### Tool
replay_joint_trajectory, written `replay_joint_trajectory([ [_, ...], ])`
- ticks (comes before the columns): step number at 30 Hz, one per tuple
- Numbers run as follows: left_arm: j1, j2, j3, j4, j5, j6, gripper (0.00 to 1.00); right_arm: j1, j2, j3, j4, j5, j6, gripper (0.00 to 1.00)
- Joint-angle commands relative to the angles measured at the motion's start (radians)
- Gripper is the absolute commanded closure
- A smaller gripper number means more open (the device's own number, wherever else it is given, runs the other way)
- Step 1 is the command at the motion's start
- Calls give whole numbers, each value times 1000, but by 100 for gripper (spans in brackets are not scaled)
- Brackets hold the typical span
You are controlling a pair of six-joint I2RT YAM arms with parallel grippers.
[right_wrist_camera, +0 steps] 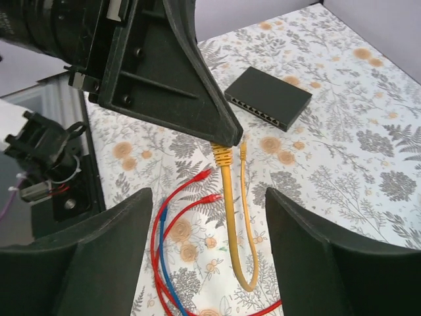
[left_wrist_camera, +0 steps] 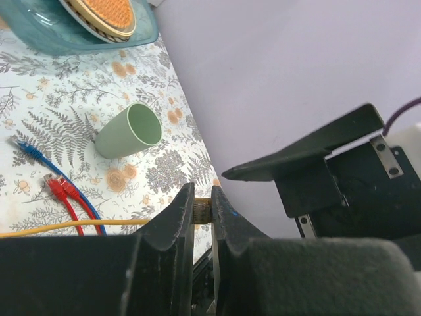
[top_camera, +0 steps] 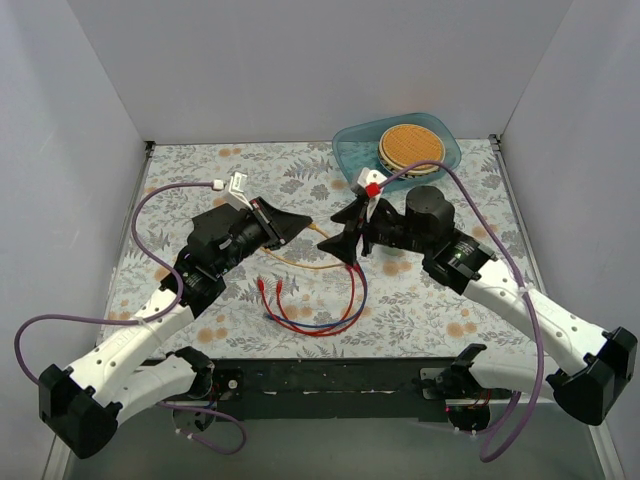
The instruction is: Insert the plug into the switch port
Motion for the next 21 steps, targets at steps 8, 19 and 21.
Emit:
replay_joint_trajectory([
  [8, -12, 11, 77, -66, -58, -20, 100, 107, 57, 22, 52, 324, -77, 32],
  [19, -13, 28, 88, -79, -38, -12, 100, 109, 65, 34, 92, 342, -90, 42],
  [21, -15, 30, 86, -80, -38, -14, 100, 109, 66, 36, 102, 335, -87, 42],
])
